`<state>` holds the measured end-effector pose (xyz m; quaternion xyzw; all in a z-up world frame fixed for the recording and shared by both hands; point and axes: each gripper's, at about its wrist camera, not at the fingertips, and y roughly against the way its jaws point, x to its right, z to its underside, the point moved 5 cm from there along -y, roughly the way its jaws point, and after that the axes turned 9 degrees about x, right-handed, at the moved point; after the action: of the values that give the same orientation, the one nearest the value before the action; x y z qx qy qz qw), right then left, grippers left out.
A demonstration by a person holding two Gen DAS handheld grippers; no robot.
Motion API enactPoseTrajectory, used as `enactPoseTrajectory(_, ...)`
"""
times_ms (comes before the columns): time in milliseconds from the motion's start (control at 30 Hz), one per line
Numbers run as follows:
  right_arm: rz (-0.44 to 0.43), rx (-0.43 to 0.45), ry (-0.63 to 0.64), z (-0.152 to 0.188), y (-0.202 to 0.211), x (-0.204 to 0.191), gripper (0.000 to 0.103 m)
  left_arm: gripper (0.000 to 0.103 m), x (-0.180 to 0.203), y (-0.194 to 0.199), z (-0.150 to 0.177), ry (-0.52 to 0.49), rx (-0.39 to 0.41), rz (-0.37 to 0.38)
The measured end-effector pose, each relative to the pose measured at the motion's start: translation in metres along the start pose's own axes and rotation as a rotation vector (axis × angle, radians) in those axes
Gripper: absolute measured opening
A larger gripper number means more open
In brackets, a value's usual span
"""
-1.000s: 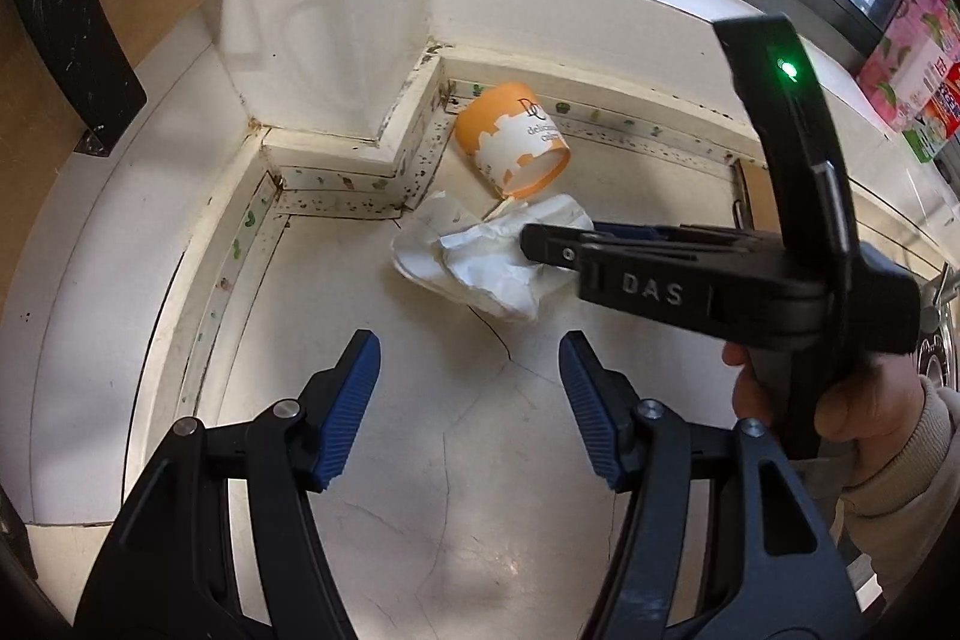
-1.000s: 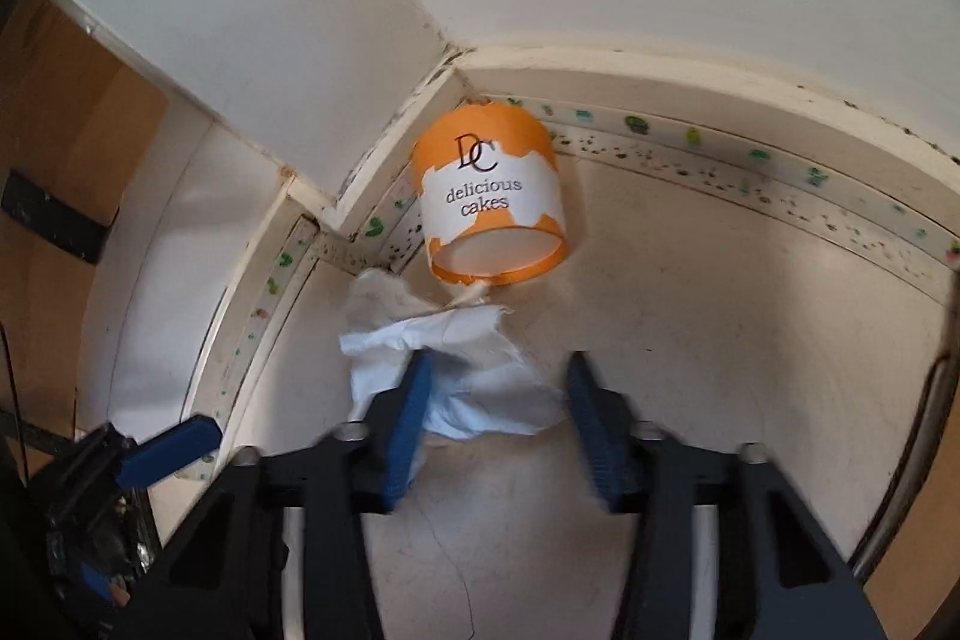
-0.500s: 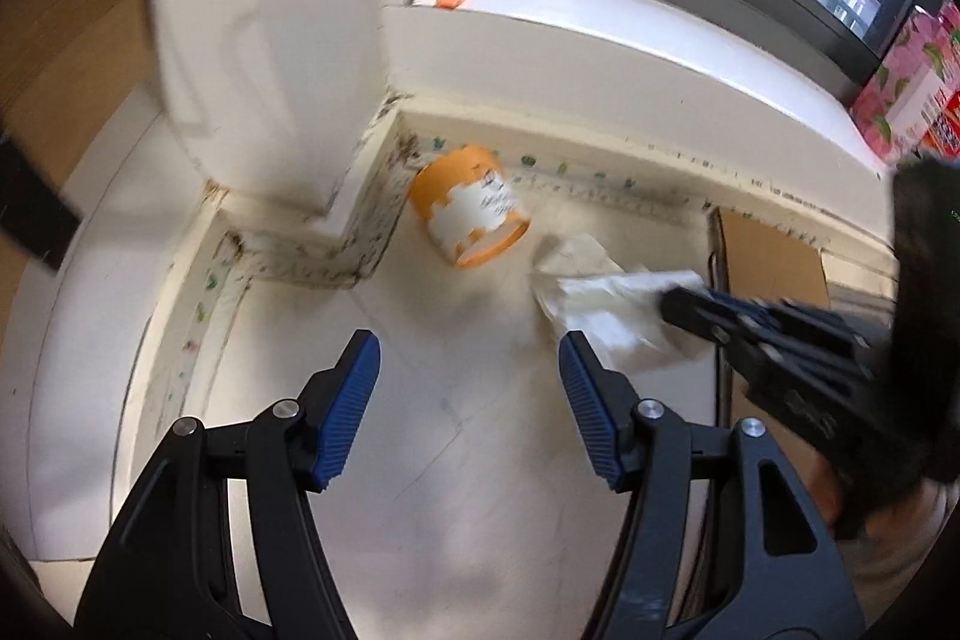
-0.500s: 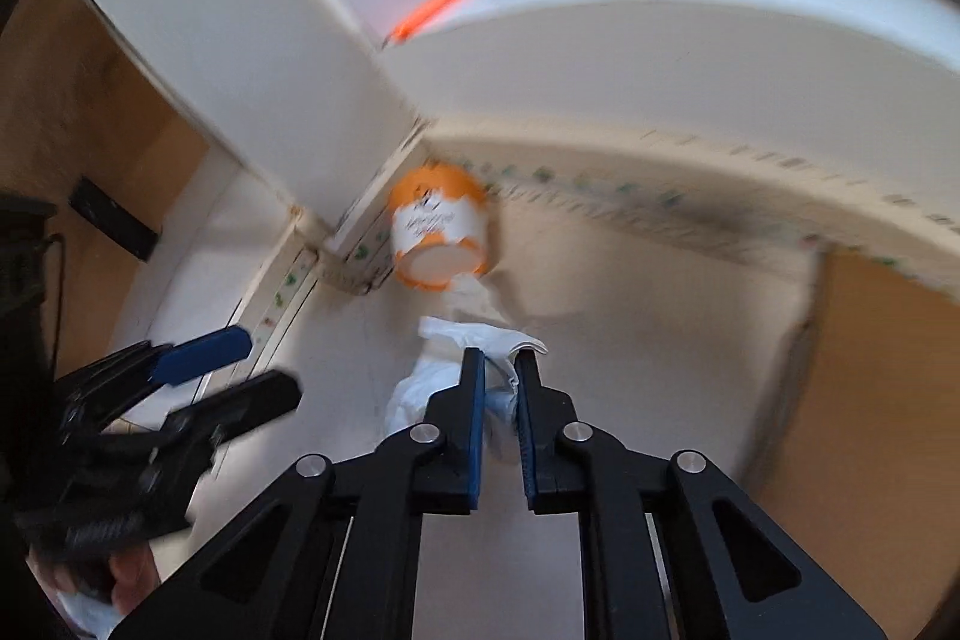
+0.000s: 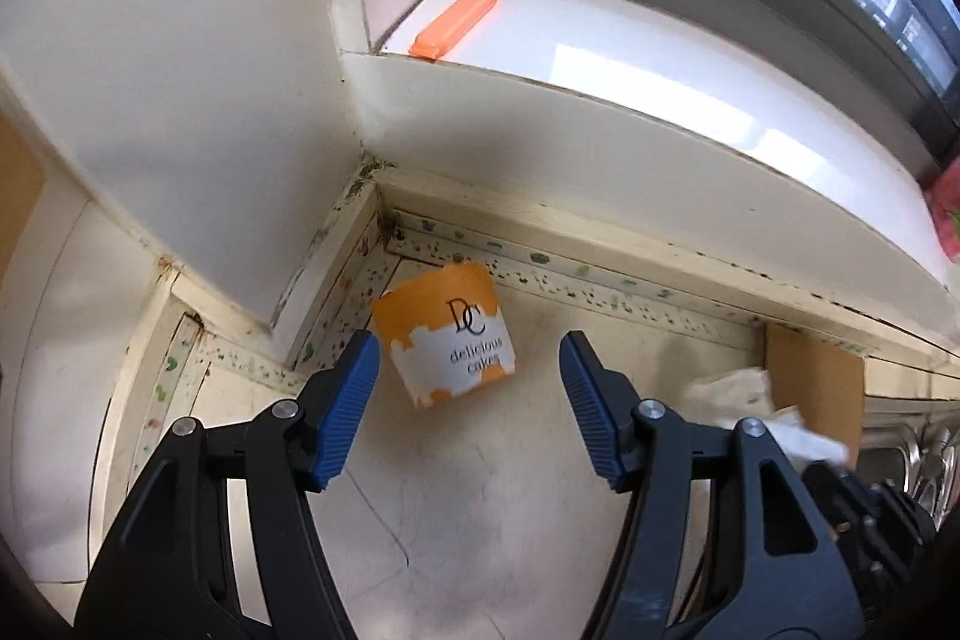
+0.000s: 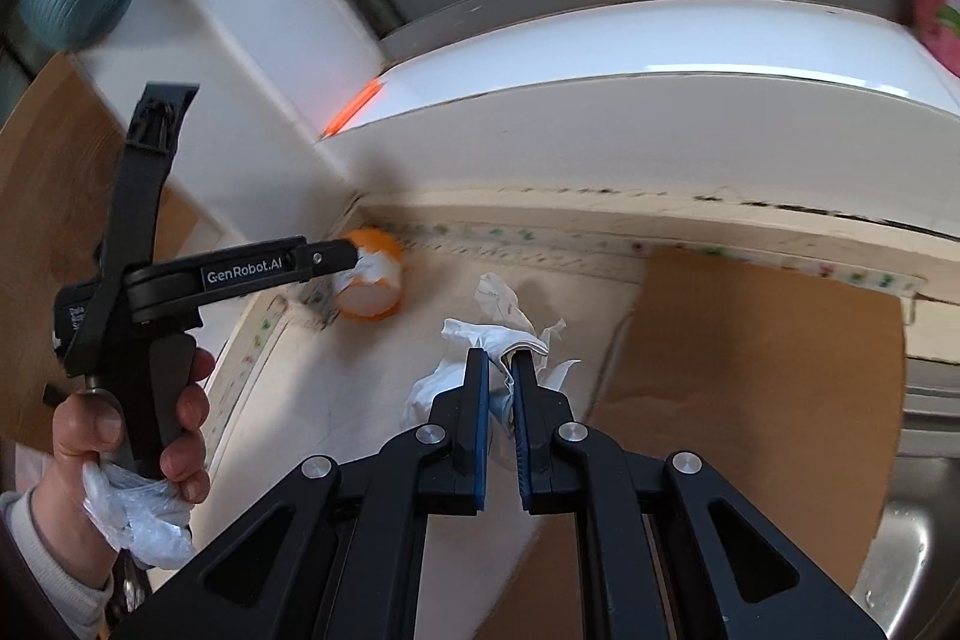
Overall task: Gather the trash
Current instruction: 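Grasp the white tissue with the right gripper while the left gripper grasps the orange cake cup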
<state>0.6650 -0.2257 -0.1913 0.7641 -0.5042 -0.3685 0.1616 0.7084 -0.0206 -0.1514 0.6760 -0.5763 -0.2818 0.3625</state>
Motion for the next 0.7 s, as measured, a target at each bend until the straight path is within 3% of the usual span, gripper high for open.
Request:
enactPoseTrajectory(200,0.071,0.101,-0.082,-0.009,0.006,0.021,0.007,0.059,-0.001,-0.026,0.003,-0.002,-0.025,-0.034)
enactPoseTrajectory(300,0.087,0.133,-0.107,-0.011,0.008,0.025,0.007,0.049,-0.003,-0.036,0.003,0.007,-0.025,-0.039)
enactPoseTrajectory(700,0.136,0.143,-0.147,-0.008,-0.002,0.038,0.007,0.043,0.009,-0.028,0.014,-0.014,0.03,-0.024)
